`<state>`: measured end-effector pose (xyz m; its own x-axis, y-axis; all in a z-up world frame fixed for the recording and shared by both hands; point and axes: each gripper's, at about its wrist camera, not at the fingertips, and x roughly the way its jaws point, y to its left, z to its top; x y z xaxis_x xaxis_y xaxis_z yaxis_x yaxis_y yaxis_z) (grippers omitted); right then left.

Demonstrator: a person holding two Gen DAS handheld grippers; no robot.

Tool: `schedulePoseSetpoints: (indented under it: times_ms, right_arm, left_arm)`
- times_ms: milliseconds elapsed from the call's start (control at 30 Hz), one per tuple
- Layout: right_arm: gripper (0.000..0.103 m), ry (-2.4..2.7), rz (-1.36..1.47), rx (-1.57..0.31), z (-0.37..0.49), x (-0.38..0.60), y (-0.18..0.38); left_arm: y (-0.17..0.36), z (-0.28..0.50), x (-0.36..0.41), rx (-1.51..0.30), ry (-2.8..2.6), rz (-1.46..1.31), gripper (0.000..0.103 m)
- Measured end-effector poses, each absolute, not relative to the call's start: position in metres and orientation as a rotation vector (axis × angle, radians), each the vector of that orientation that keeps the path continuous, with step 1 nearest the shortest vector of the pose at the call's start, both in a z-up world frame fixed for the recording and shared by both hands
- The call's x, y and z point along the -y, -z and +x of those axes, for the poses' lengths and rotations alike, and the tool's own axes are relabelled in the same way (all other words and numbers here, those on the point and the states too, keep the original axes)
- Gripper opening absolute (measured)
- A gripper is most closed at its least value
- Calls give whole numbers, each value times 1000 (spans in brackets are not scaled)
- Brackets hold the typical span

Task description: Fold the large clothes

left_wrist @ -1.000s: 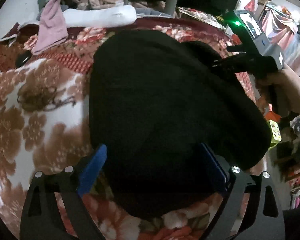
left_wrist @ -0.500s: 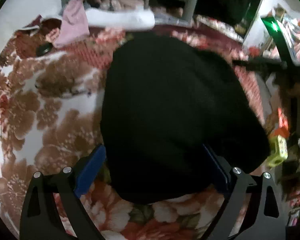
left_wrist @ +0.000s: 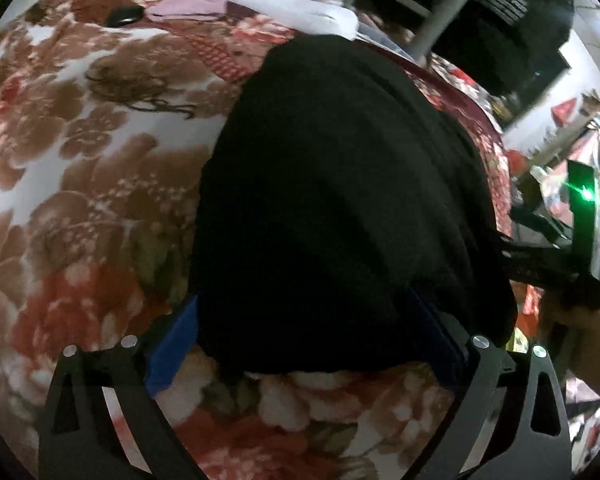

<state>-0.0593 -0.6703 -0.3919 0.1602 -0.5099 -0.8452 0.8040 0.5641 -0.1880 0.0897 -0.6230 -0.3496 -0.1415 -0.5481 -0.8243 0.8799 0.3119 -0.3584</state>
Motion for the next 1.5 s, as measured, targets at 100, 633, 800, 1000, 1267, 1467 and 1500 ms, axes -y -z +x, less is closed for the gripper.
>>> schedulePoseSetpoints:
  times_ms: [100,633,800,1000,1267,1467,1500]
  right_arm:
    - [98,951,367,-1035,-65,667,377]
    - [98,778,456,-837,-113,582,248]
    - [98,756,414,-802,-133,548,189]
    - [98,738,383,-781,-161,534,143]
    - [98,730,409,-745,-180,528,105]
    - [98,703,473,-771,-198,527,101]
    - [98,709,474,-770,-201,526,99]
  left_arm:
    - [328,80,615,-1120,1227,391,97]
    - [198,0,565,-936,1249,491,97]
    - [129,-20,545,-901,1225,505,97]
    - [71,-36,547,-798,1234,570,97]
    - [32,-51,541,-770,1210,553,97]
    - [28,-65,535,-759,1203,559,97]
    - [26,-65,533,-762,1203,553,97]
